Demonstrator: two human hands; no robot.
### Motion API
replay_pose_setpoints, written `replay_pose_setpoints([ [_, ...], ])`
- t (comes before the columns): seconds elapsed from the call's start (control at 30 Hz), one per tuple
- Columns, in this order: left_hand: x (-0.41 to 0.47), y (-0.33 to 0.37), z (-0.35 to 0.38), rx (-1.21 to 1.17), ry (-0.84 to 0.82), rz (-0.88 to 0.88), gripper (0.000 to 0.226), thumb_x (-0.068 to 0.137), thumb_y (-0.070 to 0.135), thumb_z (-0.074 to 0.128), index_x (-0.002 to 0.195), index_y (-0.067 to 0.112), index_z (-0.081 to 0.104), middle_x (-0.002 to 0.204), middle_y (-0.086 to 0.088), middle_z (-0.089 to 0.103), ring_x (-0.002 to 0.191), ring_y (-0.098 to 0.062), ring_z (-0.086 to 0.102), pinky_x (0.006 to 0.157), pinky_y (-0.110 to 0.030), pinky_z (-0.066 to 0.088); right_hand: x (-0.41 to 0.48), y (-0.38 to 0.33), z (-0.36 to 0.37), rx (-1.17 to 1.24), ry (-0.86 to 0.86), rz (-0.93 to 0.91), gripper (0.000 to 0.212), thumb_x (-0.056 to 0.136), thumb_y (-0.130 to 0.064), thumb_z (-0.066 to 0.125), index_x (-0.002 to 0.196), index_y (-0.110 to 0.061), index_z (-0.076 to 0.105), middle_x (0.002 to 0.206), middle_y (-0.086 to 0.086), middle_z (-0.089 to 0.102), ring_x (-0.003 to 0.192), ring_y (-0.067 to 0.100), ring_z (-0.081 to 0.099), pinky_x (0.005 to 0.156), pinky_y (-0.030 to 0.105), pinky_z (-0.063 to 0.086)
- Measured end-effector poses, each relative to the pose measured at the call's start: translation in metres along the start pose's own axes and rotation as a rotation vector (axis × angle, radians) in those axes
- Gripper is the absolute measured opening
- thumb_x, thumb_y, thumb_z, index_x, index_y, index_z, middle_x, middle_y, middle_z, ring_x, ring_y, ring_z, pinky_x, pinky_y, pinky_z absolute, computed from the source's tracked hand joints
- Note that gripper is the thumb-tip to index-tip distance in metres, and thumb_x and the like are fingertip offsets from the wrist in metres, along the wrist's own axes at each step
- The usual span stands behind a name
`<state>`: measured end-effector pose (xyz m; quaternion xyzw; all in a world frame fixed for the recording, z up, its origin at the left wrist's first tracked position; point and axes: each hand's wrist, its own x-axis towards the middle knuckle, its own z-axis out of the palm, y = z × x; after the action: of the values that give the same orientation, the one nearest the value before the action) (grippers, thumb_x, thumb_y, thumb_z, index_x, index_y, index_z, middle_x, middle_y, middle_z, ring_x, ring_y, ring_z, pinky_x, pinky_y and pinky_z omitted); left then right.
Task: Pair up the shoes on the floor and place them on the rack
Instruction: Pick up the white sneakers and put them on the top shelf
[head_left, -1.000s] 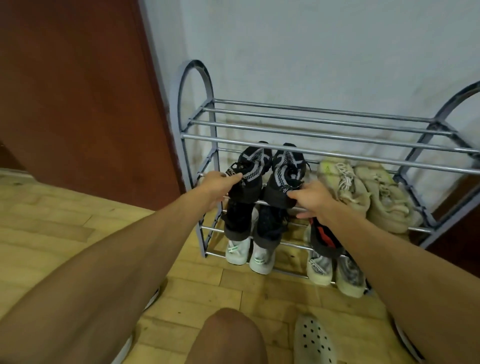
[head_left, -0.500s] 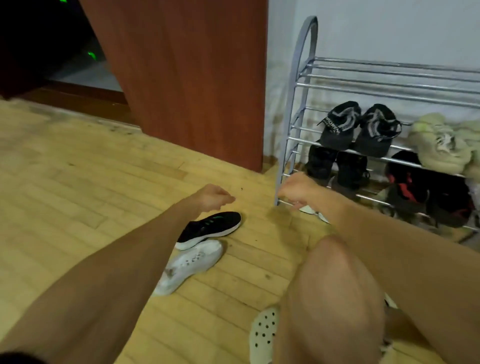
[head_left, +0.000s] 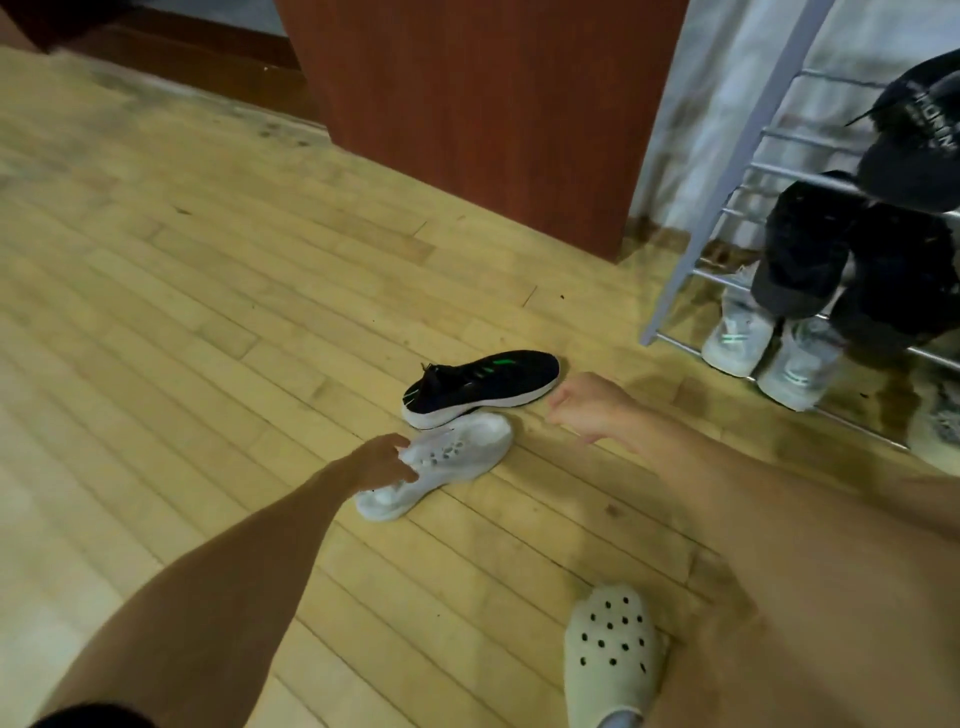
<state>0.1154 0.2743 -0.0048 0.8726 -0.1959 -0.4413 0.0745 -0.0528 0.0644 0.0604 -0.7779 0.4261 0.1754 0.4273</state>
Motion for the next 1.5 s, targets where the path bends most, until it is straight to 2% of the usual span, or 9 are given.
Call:
replay_pose_setpoints([
  [0.1, 0.024, -0.017, 0.009, 0.168, 0.038, -0.058, 0.078, 0.086, 0.023, 0.066, 0.15, 0.012, 0.023, 0.152, -0.014, 0.029, 0.137, -0.031, 0.037, 0.107, -0.037, 0.037, 0.02, 0.005, 0.003, -0.041, -0.053, -0.011, 0.009, 0.083, -0.014, 0.055, 0.08, -0.01, 0.062, 0.082, 0.009, 0.06, 0.08, 0.028, 0.063, 0.073, 0.033, 0.057],
  [0.23, 0.05, -0.03, 0.027, 0.228, 0.021, -0.142, 0.094, 0.082, 0.027, 0.071, 0.153, 0.012, 0.011, 0.154, -0.014, 0.024, 0.14, -0.032, 0.031, 0.109, -0.039, 0.035, 0.037, 0.007, 0.004, -0.065, -0.065, -0.075, 0.039, 0.087, -0.016, 0.056, 0.123, -0.001, 0.059, 0.119, 0.016, 0.065, 0.082, 0.025, 0.065, 0.071, 0.031, 0.055],
  [0.47, 0.052, -0.036, 0.06, 0.341, 0.062, -0.213, 0.079, 0.073, 0.043, 0.074, 0.139, 0.016, 0.038, 0.129, -0.013, 0.042, 0.116, -0.031, 0.048, 0.082, -0.035, 0.046, 0.038, 0.037, -0.004, -0.082, -0.147, -0.047, 0.027, 0.089, -0.023, 0.059, 0.115, -0.016, 0.062, 0.1, 0.003, 0.063, 0.094, 0.024, 0.066, 0.086, 0.037, 0.058],
  [0.6, 0.036, -0.034, 0.082, 0.178, 0.078, -0.267, 0.07, 0.079, 0.034, 0.072, 0.138, 0.014, 0.039, 0.133, -0.015, 0.038, 0.115, -0.034, 0.051, 0.086, -0.038, 0.049, 0.027, 0.043, -0.008, -0.059, -0.149, -0.032, 0.028, 0.088, -0.018, 0.059, 0.116, -0.015, 0.062, 0.082, -0.001, 0.059, 0.084, 0.018, 0.059, 0.078, 0.032, 0.056],
  [0.77, 0.008, -0.023, 0.096, -0.168, 0.038, -0.275, 0.028, 0.087, 0.007, 0.063, 0.111, 0.002, 0.051, 0.097, -0.012, 0.051, 0.086, -0.027, 0.056, 0.056, -0.033, 0.053, -0.001, 0.029, -0.003, -0.049, -0.132, -0.063, 0.032, 0.089, -0.018, 0.058, 0.12, -0.011, 0.062, 0.101, 0.005, 0.06, 0.092, 0.019, 0.061, 0.074, 0.028, 0.055],
  [0.87, -0.016, -0.009, 0.1, -0.394, -0.041, -0.325, 0.007, 0.083, -0.007, 0.059, 0.08, -0.001, 0.059, 0.072, -0.013, 0.055, 0.061, -0.025, 0.055, 0.059, -0.035, 0.055, -0.024, 0.02, -0.004, -0.074, -0.139, -0.084, 0.031, 0.09, -0.02, 0.059, 0.119, -0.011, 0.062, 0.106, 0.009, 0.062, 0.1, 0.021, 0.063, 0.08, 0.03, 0.056],
  [1.13, -0.102, 0.079, 0.056, -0.629, -0.008, 0.054, 0.006, 0.083, 0.002, 0.066, 0.084, 0.005, 0.06, 0.075, -0.01, 0.062, 0.065, -0.022, 0.06, 0.059, -0.034, 0.054, -0.108, 0.008, -0.057, -0.14, 0.025, -0.128, 0.032, 0.092, -0.023, 0.06, 0.119, -0.006, 0.062, 0.123, 0.016, 0.063, 0.108, 0.029, 0.064, 0.089, 0.039, 0.057],
  [1.3, -0.175, 0.161, 0.023, -0.675, 0.04, 0.35, 0.043, 0.08, 0.005, 0.068, 0.119, 0.007, 0.049, 0.095, -0.013, 0.066, 0.079, -0.025, 0.064, 0.066, -0.043, 0.06, -0.173, 0.019, -0.107, -0.051, 0.168, -0.157, 0.035, 0.092, -0.034, 0.059, 0.117, -0.009, 0.059, 0.107, 0.007, 0.06, 0.091, 0.021, 0.061, 0.067, 0.028, 0.054],
  [1.5, -0.262, 0.264, 0.015, -0.498, 0.045, 0.643, 0.047, 0.073, -0.006, 0.064, 0.116, 0.011, 0.058, 0.103, -0.009, 0.07, 0.09, -0.025, 0.067, 0.07, -0.04, 0.061, -0.243, 0.061, -0.17, 0.296, 0.349, -0.327, 0.038, 0.091, -0.023, 0.063, 0.125, -0.005, 0.058, 0.103, 0.003, 0.066, 0.09, 0.02, 0.064, 0.084, 0.041, 0.059],
])
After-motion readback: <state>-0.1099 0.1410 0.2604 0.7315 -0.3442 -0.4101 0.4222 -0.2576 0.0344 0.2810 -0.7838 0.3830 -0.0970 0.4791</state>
